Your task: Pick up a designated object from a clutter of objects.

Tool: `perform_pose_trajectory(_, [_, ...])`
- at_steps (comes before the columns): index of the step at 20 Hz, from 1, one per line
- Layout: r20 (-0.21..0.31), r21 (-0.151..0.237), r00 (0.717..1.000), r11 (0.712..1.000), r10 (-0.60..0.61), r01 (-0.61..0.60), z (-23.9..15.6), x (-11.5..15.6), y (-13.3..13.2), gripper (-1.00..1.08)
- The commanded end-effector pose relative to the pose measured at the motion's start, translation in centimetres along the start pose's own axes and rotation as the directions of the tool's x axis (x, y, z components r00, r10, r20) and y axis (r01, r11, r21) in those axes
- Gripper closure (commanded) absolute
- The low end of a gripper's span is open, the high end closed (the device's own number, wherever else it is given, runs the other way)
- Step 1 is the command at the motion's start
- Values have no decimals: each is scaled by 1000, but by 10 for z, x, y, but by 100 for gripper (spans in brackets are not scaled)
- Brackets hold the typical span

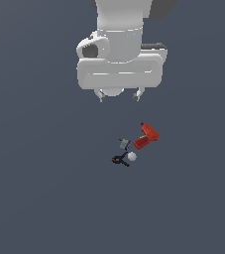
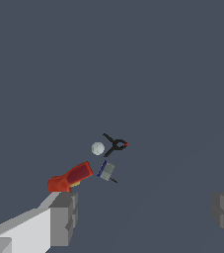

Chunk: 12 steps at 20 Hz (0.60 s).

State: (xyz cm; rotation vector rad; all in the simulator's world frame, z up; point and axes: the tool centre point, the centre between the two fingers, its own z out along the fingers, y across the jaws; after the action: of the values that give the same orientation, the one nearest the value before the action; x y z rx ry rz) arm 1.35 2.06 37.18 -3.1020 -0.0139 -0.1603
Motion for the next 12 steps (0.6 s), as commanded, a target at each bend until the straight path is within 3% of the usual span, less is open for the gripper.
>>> perform_pose_trajectory(1, [1, 1, 1000, 1000, 3, -3, 1, 0, 0, -92])
perform_pose_trajectory(12, [19, 26, 992, 992, 121, -122, 27, 6, -6, -92])
